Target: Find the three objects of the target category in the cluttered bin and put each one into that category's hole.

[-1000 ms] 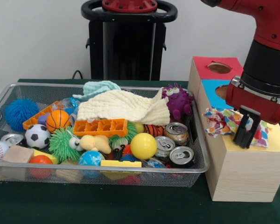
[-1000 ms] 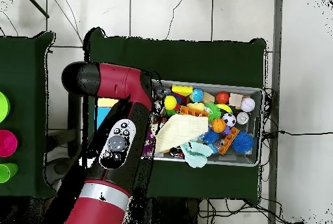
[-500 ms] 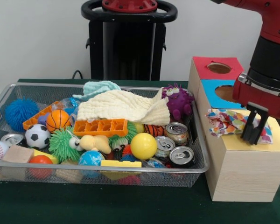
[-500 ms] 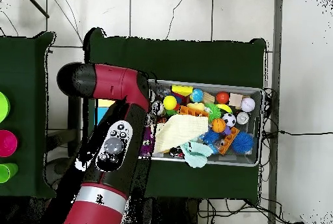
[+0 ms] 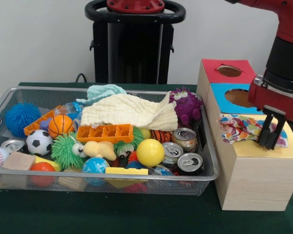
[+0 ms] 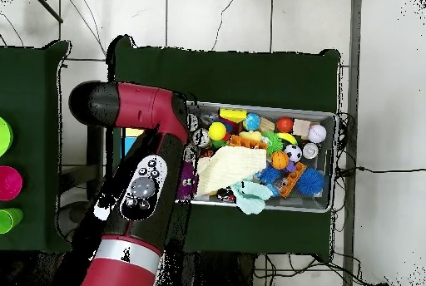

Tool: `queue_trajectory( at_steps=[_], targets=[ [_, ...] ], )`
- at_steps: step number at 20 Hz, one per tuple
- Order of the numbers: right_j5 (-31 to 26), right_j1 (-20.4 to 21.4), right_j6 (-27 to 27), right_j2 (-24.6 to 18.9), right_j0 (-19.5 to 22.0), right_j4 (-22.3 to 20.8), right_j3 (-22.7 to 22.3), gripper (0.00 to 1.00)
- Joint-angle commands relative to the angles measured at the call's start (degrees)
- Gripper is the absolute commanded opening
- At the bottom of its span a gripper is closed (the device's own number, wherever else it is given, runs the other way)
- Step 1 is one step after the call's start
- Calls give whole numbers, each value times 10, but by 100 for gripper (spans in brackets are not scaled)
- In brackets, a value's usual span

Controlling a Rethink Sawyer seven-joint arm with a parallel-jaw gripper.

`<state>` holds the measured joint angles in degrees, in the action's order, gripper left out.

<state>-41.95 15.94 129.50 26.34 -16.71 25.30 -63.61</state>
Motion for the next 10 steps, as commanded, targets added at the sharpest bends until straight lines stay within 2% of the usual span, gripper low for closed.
queue_trajectory(
  at_steps=[1, 10],
  targets=[
    [-50, -5, 78, -76, 9, 4, -54, 0],
    [-47, 2, 77, -81, 8, 3, -64, 0]
  ],
)
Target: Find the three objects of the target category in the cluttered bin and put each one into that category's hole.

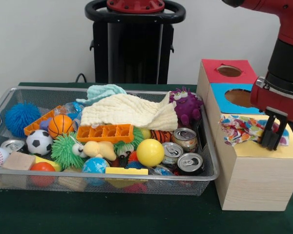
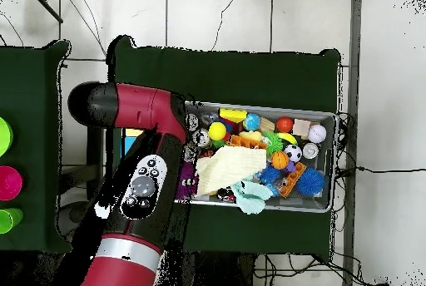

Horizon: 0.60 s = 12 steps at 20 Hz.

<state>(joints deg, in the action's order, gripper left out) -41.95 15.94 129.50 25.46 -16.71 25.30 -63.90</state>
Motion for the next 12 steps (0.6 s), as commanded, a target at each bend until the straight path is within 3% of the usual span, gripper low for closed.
queue_trajectory(
  at_steps=[1, 9, 12],
  targets=[
    [-46, 1, 78, -72, 8, 3, -61, 0],
    [-36, -3, 75, -72, 11, 0, -53, 0],
    [-66, 12, 72, -59, 10, -6, -43, 0]
  ],
)
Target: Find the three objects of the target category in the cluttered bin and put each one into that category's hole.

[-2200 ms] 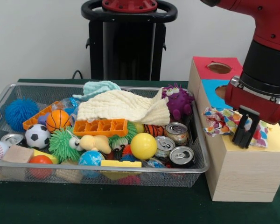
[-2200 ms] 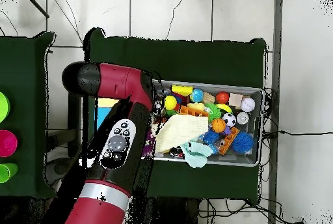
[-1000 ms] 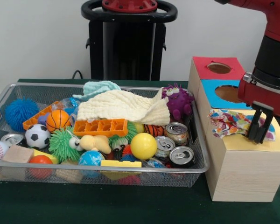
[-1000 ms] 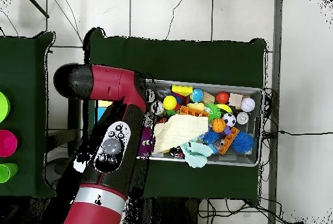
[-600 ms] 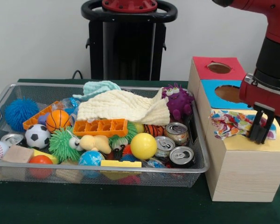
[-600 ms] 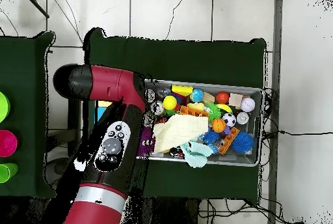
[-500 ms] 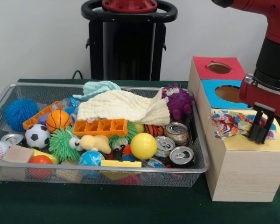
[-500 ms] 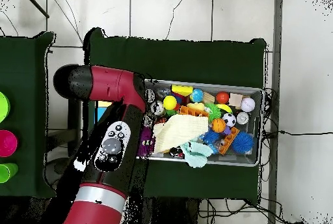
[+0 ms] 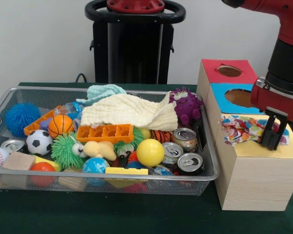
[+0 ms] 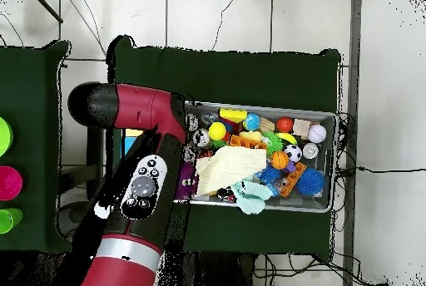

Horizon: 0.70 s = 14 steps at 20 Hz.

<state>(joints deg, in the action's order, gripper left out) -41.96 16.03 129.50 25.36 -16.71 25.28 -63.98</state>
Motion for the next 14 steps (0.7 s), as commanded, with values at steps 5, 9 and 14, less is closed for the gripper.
queue_trajectory(
  at_steps=[5, 9, 14],
  targets=[
    [-113, 41, 66, -45, 12, -10, -24, 0],
    [-117, 45, 70, -38, 12, -13, -11, 0],
    [-103, 47, 83, -35, 8, -12, -10, 0]
  ],
)
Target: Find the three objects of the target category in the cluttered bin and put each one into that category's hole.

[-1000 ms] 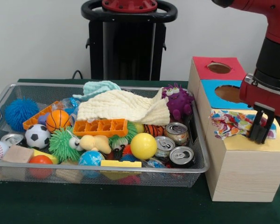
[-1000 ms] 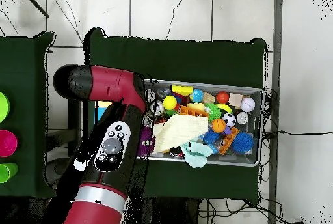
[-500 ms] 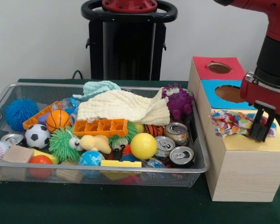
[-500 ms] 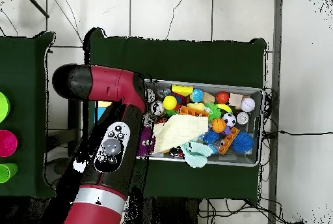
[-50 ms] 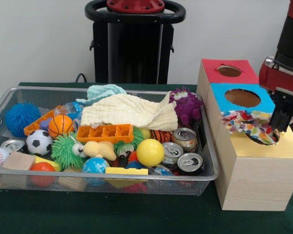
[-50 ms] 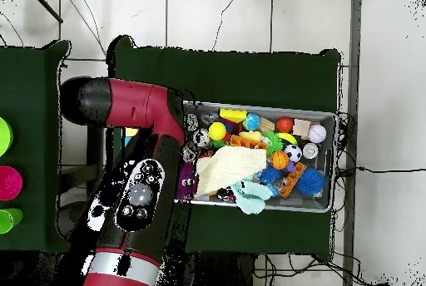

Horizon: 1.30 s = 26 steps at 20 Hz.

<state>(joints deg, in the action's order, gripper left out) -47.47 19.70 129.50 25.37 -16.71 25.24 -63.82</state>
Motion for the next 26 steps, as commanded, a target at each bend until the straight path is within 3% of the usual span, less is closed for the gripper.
queue_trajectory(
  at_steps=[1, 10, 20, 26],
  targets=[
    [-43, 9, 84, -36, 8, -12, -12, 0],
    [-13, 6, 87, -45, 11, -8, -25, 0],
    [-56, 12, 88, -26, 12, -17, -2, 0],
    [-93, 27, 51, -12, 28, -38, -5, 0]
  ],
)
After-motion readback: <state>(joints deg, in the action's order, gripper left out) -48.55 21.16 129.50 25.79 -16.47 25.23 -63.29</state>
